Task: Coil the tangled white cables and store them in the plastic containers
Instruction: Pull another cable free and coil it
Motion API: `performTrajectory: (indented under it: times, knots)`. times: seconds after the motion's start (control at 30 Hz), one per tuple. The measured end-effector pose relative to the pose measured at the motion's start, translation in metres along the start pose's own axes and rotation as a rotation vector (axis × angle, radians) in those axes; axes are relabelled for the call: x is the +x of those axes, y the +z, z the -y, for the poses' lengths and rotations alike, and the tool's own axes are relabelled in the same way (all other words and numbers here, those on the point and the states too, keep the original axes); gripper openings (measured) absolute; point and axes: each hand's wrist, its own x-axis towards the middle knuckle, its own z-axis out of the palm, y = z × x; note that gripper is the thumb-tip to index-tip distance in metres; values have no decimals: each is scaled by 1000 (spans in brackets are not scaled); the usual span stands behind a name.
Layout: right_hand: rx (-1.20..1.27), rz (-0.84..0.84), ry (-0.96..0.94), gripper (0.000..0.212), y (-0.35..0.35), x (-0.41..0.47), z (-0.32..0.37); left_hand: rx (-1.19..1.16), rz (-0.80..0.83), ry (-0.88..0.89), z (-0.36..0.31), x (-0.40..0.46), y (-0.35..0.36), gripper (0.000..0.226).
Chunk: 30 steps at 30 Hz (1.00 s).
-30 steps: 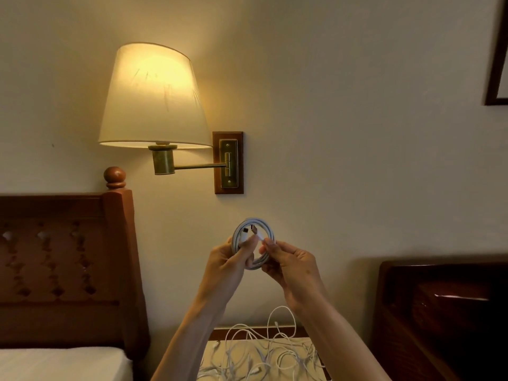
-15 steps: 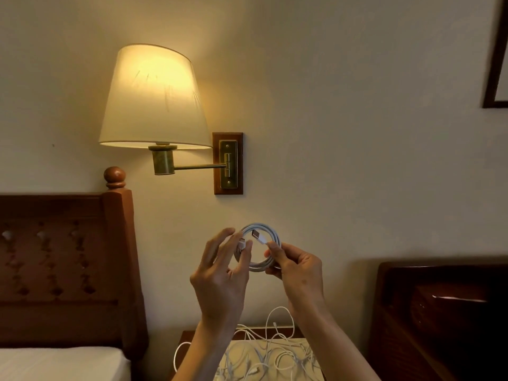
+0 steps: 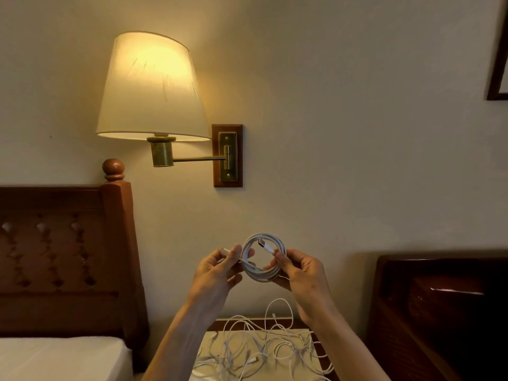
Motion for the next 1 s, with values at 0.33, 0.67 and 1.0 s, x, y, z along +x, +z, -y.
performTrajectory:
  times: [0.33, 0.67, 1.0]
  knots:
    - [699, 177, 330, 22, -2, -3, -26, -198, -69, -81, 29, -2, -3, 18]
    - [919, 292, 330, 33, -1, -4, -29, -394, -24, -145, 31, 3, -1, 8]
    - [-19, 95, 8, 20, -10, -4, -30, -341, -65, -46, 39, 1, -4, 4]
